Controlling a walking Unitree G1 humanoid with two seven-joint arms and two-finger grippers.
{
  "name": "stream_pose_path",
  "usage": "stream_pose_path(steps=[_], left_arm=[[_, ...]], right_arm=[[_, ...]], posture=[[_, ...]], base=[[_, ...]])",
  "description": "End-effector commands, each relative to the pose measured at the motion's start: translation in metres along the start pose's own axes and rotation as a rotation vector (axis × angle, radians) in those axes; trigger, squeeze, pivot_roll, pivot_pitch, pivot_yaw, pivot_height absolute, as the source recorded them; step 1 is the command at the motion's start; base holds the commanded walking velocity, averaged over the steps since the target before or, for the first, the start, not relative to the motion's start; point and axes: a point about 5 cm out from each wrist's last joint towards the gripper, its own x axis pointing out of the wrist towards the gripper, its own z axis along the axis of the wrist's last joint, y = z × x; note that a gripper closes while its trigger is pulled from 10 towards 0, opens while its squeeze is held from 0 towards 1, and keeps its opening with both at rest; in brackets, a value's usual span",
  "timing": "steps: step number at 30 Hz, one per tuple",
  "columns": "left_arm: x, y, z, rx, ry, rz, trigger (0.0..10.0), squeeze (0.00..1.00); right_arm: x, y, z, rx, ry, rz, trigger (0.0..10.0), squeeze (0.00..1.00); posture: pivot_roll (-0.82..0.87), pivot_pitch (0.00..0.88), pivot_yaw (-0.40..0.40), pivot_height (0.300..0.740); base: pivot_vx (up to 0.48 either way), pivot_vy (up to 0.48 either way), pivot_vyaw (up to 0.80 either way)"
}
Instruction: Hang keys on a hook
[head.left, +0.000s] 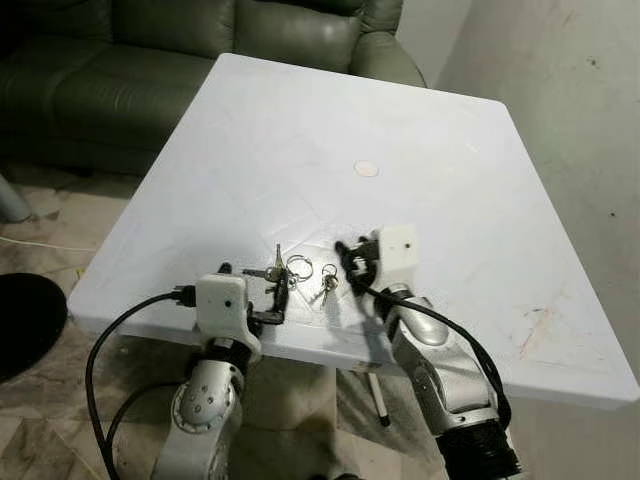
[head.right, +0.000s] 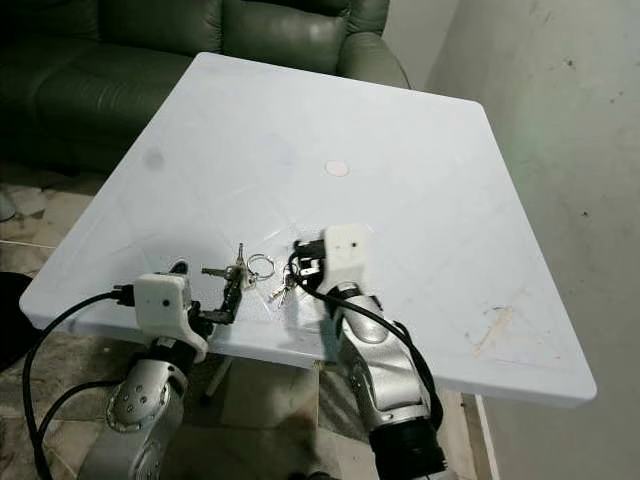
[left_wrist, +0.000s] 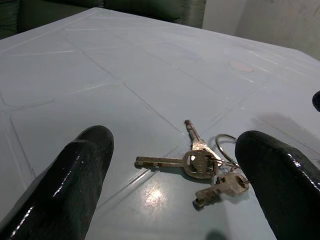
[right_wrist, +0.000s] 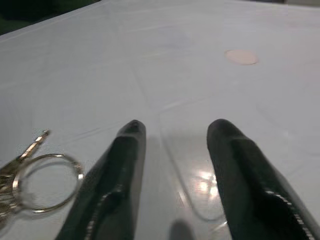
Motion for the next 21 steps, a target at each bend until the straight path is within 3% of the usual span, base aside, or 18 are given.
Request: stream_pose_path(steps=[1,6,8,14,15,16,17,21], left_arm=[[0.003,-0.002,-0.002,-0.005,0.007,0.018,10.0,0.00],[0.003,-0.002,-0.002,-0.005,0.007,0.018,10.0,0.00],[0.025,0.036,0.004,0.025,0.005,0.207,10.0,0.00],[0.029,0.048,0.011,0.081,-0.032,0.211,10.0,0.00],[0.029,0.050,0.010,0.090,-0.029,0.214,10.0,0.00],[0.030,0.052,0.010,0.100,-0.027,0.217,10.0,0.00],[0.031,0.052,0.010,0.105,-0.028,0.217,10.0,0.00],[0.035,0.054,0.010,0.106,-0.033,0.229,10.0,0.00]], right_arm=[[0.000,-0.005,0.002,-0.022,-0.022,-0.022,10.0,1.00],[0.000,-0.005,0.002,-0.022,-0.022,-0.022,10.0,1.00],[-0.013,-0.028,0.006,-0.050,-0.178,-0.147,10.0,1.00],[-0.024,-0.032,0.008,-0.089,-0.286,-0.114,10.0,1.00],[-0.024,-0.031,0.006,-0.081,-0.272,-0.106,10.0,0.89],[-0.025,-0.030,0.002,-0.059,-0.262,-0.089,10.0,0.17],[-0.026,-0.029,0.002,-0.048,-0.274,-0.084,10.0,0.00],[-0.027,-0.029,0.000,-0.069,-0.296,-0.101,10.0,0.00]], posture=[[0.11,0.087,-0.122,0.740],[0.11,0.087,-0.122,0.740],[0.11,0.055,-0.092,0.740],[0.11,0.051,-0.085,0.740],[0.11,0.050,-0.080,0.740],[0.11,0.050,-0.080,0.740],[0.11,0.050,-0.080,0.740],[0.11,0.050,-0.080,0.740]], base=[[0.000,0.000,0.00],[0.000,0.000,0.00],[0.000,0.000,0.00],[0.000,0.000,0.00],[0.000,0.000,0.00],[0.000,0.000,0.00],[0.000,0.000,0.00],[0.000,0.000,0.00]])
